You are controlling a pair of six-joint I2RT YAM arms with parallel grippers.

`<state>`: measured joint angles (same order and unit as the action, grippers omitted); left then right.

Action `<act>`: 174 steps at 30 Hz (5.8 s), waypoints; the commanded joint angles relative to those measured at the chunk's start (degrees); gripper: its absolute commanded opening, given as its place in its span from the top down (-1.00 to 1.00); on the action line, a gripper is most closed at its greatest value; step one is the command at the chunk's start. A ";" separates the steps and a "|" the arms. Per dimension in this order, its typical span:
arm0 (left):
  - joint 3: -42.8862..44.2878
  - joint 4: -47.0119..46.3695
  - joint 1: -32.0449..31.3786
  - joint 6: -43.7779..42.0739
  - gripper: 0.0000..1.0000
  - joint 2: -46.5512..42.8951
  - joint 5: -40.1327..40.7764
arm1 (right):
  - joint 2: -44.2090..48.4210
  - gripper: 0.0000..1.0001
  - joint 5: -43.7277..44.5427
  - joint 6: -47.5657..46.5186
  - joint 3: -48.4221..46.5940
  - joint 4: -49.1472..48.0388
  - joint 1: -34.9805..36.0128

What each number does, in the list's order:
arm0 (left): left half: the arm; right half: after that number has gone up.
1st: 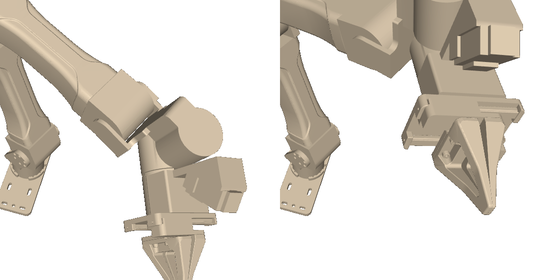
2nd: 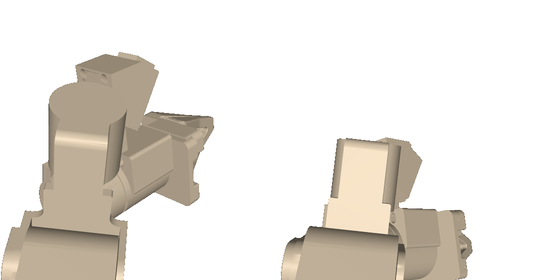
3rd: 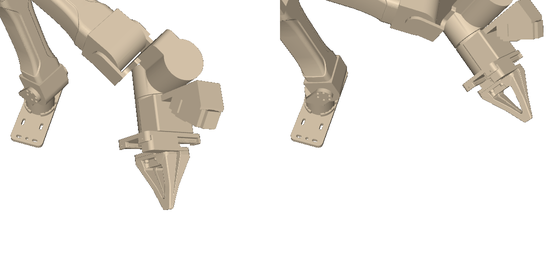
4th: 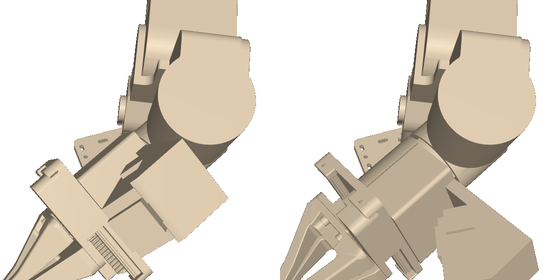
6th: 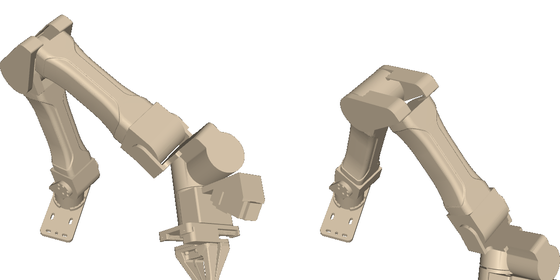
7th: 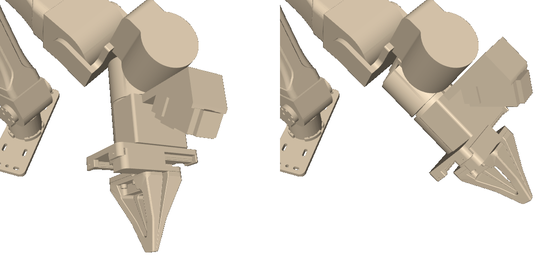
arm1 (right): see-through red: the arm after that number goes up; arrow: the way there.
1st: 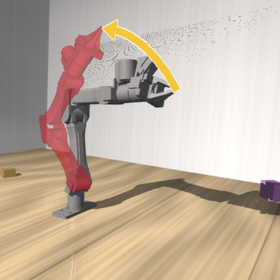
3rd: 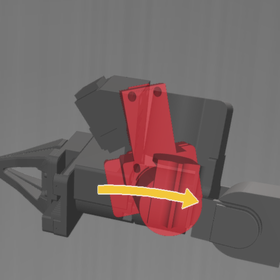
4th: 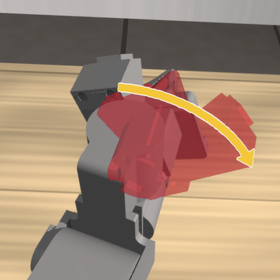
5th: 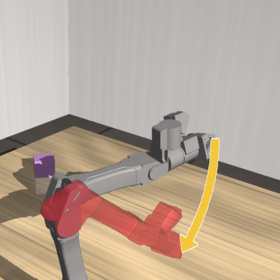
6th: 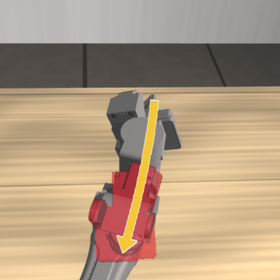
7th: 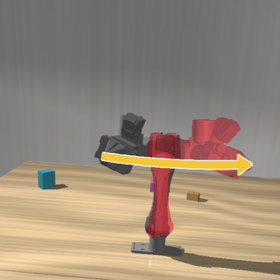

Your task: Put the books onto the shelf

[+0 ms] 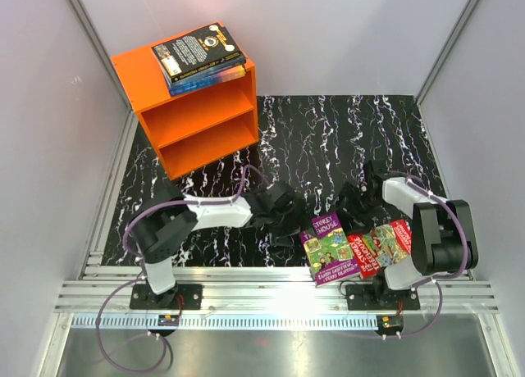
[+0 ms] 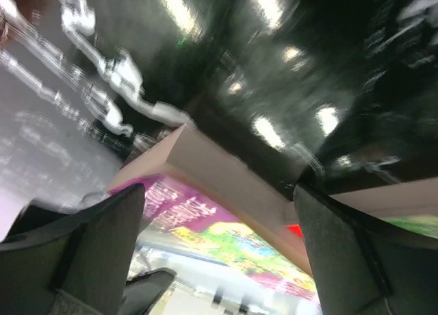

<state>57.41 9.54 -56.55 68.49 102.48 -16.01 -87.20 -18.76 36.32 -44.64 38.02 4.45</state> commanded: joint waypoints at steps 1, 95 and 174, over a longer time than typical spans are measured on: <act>3.32 -3.74 0.04 0.33 -0.97 5.26 1.16 | 0.62 -0.90 -7.42 1.21 4.38 -9.00 -0.14; -12.23 -78.00 8.56 21.59 -0.18 13.54 -22.92 | 49.67 1.00 -28.79 21.17 18.71 -8.58 -0.14; 32.59 26.41 6.11 15.97 1.00 -13.89 48.00 | 40.09 -1.00 -28.52 46.65 4.39 -12.97 10.93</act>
<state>85.41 38.33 -50.26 84.62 88.14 27.35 -47.83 -46.15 82.08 -38.06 23.83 15.00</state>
